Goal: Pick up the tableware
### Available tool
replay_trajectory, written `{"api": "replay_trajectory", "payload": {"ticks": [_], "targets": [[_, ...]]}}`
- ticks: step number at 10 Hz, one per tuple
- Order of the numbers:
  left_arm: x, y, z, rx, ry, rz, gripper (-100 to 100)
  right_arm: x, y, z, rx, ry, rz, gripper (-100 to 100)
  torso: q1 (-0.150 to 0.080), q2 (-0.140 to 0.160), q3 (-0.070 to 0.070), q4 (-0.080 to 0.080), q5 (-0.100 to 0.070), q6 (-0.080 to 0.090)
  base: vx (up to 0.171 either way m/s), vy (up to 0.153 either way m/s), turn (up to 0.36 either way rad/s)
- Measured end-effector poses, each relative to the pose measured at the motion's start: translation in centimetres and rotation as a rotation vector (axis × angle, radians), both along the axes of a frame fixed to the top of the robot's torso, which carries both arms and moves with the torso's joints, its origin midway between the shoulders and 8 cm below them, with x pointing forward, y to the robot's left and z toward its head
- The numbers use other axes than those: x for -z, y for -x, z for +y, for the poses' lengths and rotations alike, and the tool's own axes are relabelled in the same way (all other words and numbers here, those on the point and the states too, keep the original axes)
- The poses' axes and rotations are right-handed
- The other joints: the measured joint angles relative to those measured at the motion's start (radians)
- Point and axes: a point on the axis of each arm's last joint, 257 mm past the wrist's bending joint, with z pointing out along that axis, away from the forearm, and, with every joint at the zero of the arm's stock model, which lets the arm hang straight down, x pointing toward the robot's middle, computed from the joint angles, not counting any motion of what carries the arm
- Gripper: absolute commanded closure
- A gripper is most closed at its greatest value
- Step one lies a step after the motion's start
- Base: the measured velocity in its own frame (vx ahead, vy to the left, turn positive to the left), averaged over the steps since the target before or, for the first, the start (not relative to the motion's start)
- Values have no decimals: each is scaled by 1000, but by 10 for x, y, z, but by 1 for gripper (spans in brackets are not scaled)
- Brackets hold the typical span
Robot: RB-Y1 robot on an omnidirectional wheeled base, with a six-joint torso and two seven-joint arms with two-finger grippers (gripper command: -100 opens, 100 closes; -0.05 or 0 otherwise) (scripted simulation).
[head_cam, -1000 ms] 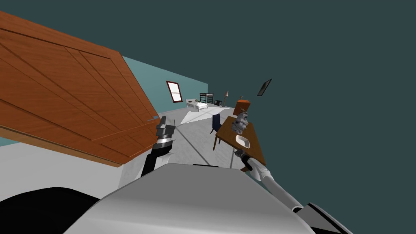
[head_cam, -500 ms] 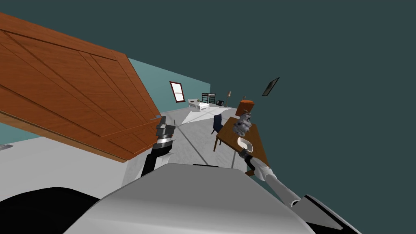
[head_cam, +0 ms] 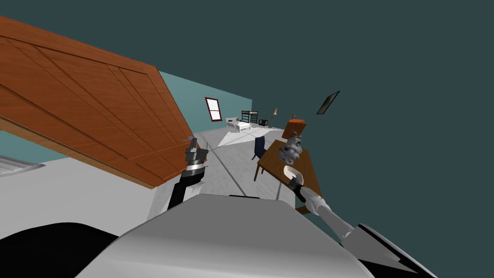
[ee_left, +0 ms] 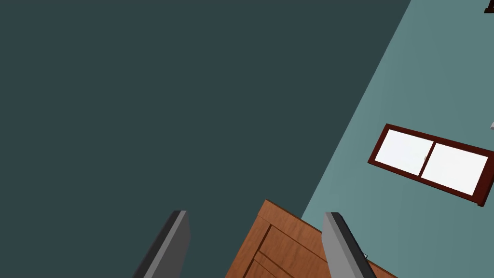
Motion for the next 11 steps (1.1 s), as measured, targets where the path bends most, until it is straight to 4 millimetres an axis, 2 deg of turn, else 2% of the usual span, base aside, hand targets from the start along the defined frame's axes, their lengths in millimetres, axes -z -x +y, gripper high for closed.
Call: {"api": "replay_trajectory", "payload": {"ticks": [2, 4, 6, 7, 8, 11], "targets": [[0, 0, 0, 0, 0, 0, 0, 2, 3, -8, -3, 28, 17, -100, 2, 1, 1, 0, 1, 0, 23, -22, 85], [0, 0, 0, 0, 0, 0, 0, 5, 15, -29, -15, 96, 64, -100, -1, 0, 0, 0, 0, 0, 38, -52, 82], [0, 0, 0, 0, 0, 0, 0, 6, 20, -34, -24, 123, 83, -100, 2, 1, 0, 0, 0, 0, 13, -9, -7], [0, 0, 0, 0, 0, 0, 0, 6, 21, -34, -23, 124, 83, 0, 2, 2, 1, 0, 1, 0, 0, 0, 0], [0, 0, 0, 0, 0, 0, 0, 6, 21, -34, -23, 124, 83, -100, 3, 2, 1, 0, 1, 0, 2, -11, 68], [0, 0, 0, 0, 0, 0, 0, 9, 28, -36, -8, 128, 92, -100, 1, 3, 2, 1, 0, 0, -4, -27, 70]]}}
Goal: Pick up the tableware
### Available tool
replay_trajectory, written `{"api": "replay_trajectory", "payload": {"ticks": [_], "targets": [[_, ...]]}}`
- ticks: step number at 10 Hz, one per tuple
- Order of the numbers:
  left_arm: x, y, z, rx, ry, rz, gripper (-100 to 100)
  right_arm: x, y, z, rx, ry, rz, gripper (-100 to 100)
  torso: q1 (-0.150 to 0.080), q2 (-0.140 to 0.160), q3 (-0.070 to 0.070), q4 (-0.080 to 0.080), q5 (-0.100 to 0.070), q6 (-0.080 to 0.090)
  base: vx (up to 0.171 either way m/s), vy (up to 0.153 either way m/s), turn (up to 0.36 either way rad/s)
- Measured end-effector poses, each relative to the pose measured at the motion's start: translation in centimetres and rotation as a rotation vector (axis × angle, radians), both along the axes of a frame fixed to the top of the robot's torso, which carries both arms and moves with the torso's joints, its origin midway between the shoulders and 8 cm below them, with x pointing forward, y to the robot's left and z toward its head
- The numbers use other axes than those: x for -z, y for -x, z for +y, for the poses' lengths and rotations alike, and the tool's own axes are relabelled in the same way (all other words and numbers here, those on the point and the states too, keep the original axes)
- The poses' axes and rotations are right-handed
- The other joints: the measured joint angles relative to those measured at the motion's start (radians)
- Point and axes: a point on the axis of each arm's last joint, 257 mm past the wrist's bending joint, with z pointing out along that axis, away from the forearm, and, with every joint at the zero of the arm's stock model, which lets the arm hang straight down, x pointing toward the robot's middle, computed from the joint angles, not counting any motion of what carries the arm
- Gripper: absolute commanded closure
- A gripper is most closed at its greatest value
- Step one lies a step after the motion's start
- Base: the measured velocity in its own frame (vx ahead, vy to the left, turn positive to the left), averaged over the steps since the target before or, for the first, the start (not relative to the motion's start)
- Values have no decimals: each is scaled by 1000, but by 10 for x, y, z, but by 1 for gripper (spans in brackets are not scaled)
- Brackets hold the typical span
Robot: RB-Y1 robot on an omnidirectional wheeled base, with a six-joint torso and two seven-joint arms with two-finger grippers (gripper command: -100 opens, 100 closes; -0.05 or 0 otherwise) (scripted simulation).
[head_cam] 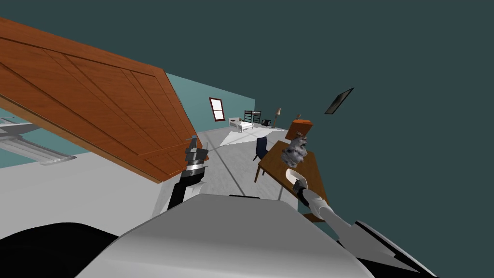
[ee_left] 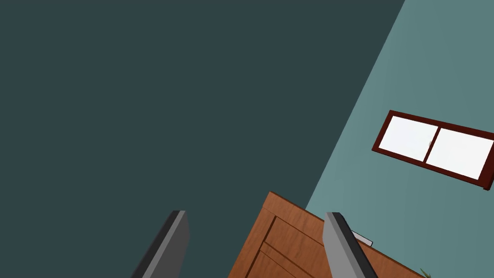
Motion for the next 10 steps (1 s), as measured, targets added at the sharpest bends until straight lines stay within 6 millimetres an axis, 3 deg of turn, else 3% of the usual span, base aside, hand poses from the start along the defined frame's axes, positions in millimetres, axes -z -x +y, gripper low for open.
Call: {"api": "replay_trajectory", "payload": {"ticks": [10], "targets": [[0, 0, 0, 0, 0, 0, 0, 8, 18, -6, 55, -1, 0, -100, 1, 0, 0, 0, 0, 0, -3, -16, 48]]}}
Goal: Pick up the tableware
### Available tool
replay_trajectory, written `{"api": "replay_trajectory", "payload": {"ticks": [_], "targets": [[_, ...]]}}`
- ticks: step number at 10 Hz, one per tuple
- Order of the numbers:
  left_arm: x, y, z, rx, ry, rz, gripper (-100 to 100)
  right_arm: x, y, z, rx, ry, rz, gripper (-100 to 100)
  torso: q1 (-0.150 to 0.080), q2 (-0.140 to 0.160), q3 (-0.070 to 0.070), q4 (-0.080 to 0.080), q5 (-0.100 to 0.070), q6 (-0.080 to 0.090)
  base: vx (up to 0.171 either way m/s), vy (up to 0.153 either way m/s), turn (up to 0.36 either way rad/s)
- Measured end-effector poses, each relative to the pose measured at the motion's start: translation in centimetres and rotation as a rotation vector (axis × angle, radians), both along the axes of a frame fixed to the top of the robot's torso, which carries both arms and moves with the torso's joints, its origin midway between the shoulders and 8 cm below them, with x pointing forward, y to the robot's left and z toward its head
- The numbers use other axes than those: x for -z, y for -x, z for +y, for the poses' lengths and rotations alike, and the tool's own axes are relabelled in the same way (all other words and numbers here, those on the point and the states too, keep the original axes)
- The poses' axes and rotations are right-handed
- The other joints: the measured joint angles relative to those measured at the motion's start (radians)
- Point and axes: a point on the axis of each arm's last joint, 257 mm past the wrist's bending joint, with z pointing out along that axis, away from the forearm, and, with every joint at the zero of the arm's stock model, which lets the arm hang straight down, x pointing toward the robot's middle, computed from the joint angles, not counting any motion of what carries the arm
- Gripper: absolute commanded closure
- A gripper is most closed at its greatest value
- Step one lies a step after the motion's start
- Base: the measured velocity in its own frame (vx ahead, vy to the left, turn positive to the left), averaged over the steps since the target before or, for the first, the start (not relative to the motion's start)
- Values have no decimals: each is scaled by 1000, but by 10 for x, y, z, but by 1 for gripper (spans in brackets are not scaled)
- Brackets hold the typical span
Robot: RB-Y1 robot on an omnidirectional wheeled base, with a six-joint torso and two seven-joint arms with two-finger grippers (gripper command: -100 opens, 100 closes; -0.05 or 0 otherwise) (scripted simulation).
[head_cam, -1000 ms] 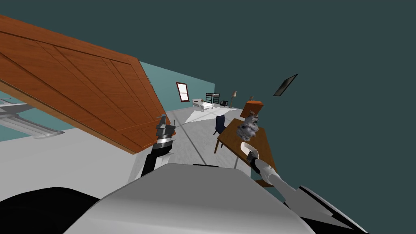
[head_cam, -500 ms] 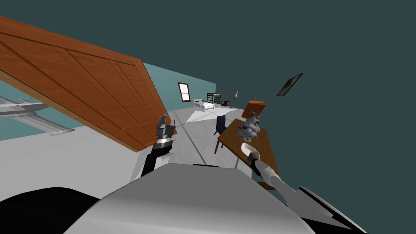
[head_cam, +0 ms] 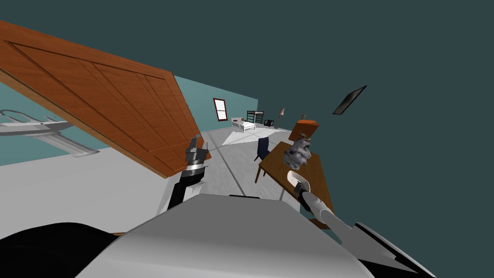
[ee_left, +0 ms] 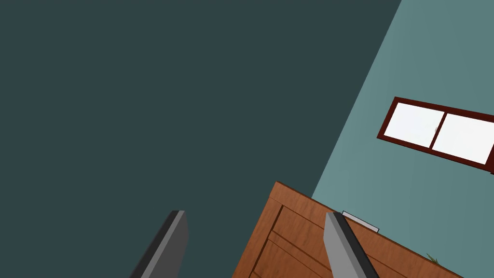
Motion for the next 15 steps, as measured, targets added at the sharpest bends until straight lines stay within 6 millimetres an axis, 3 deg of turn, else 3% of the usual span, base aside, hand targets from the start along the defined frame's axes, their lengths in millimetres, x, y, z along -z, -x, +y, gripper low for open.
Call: {"api": "replay_trajectory", "payload": {"ticks": [5, 6, 10, 11, 12, 15], "targets": [[0, 0, 0, 0, 0, 0, 0, 3, 9, -2, 23, 1, -5, -100, 0, 0, 0, 0, 0, 0, -2, -19, 49], [0, 0, 0, 0, 0, 0, 0, 3, 9, -2, 25, 0, -7, 100, 1, 0, 0, 0, 0, 0, 0, 0, 0], [0, 0, 0, 0, 0, 0, 0, 4, 10, -2, 24, -1, -5, 100, 2, 0, 0, 1, 1, 0, 0, 0, 0], [0, 0, 0, 0, 0, 0, 0, 4, 10, -2, 24, -1, -5, 0, 2, 1, 1, 1, 1, 0, 0, 0, 0], [0, 0, 0, 0, 0, 0, 0, 4, 10, -2, 24, -1, -5, 100, 2, 1, 1, 1, 1, 0, 2, 13, -81], [0, 0, 0, 0, 0, 0, 0, 1, 2, -1, 15, -5, -5, 100, 5, 1, 1, 1, 2, 1, 5, 30, -83]]}}
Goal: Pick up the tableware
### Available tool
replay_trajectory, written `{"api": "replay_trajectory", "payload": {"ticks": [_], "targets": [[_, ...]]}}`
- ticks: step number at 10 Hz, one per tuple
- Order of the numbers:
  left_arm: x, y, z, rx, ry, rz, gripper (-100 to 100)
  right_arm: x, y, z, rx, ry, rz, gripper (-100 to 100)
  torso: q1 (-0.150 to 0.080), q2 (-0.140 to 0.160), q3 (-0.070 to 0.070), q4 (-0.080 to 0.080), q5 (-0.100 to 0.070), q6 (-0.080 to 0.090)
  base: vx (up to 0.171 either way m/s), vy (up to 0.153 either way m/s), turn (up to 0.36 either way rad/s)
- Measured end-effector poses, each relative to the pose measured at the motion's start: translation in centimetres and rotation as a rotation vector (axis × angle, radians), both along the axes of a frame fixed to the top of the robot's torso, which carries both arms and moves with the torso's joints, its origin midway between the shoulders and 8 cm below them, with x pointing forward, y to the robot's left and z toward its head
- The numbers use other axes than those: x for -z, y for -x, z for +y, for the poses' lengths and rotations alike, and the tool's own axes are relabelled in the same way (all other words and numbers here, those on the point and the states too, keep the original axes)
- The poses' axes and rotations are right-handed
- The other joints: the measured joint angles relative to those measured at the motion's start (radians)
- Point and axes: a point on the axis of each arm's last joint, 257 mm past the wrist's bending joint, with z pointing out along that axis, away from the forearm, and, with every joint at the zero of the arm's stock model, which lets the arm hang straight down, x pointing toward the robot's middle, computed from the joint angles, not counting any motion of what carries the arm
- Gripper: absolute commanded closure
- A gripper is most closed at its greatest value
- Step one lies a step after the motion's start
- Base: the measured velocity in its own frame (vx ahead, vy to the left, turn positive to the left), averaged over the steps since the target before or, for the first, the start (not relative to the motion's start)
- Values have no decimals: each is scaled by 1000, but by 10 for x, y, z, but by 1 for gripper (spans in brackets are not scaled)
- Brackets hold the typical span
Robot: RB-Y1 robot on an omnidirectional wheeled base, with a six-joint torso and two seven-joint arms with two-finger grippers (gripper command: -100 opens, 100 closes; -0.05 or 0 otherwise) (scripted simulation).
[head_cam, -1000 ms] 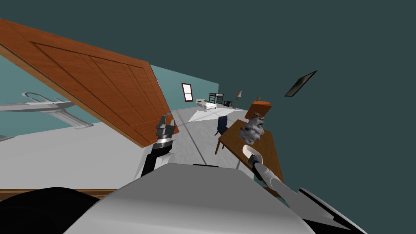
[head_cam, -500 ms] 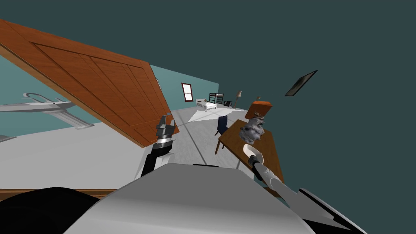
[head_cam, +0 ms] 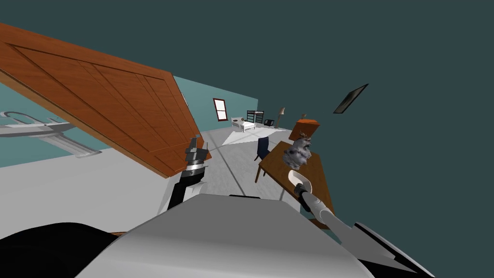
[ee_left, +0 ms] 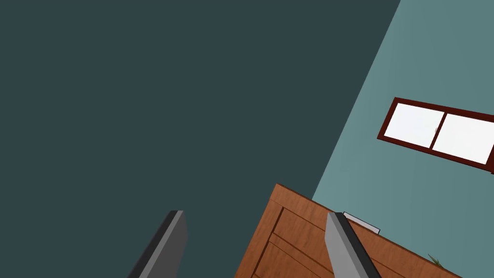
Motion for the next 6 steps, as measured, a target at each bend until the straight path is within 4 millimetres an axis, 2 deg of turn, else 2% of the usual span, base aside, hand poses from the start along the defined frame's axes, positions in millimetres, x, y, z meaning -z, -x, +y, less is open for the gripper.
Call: {"api": "replay_trajectory", "payload": {"ticks": [6], "targets": [[0, 0, 0, 0, 0, 0, 0, -4, -10, 2, -31, -2, 3, 100, 0, 1, 1, 1, 1, 0, 2, 18, -50]]}}
